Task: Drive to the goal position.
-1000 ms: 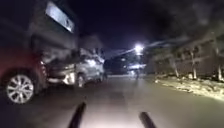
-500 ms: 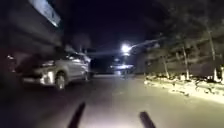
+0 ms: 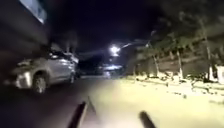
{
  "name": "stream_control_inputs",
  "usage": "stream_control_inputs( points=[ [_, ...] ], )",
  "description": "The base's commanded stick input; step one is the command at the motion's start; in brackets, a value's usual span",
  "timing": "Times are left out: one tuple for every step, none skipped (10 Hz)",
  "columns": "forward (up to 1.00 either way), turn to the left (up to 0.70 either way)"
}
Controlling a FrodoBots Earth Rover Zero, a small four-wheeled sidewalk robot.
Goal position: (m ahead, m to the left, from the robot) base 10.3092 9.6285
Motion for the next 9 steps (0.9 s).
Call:
stream_control_inputs(
  points=[
    [1.0, 0.03],
    [1.0, 0.03],
    [1.0, 0.03],
    [1.0, 0.03],
    [1.0, 0.03],
    [1.0, 0.03],
    [1.0, 0.03],
    [1.0, 0.03],
    [1.0, 0.04]
  ],
)
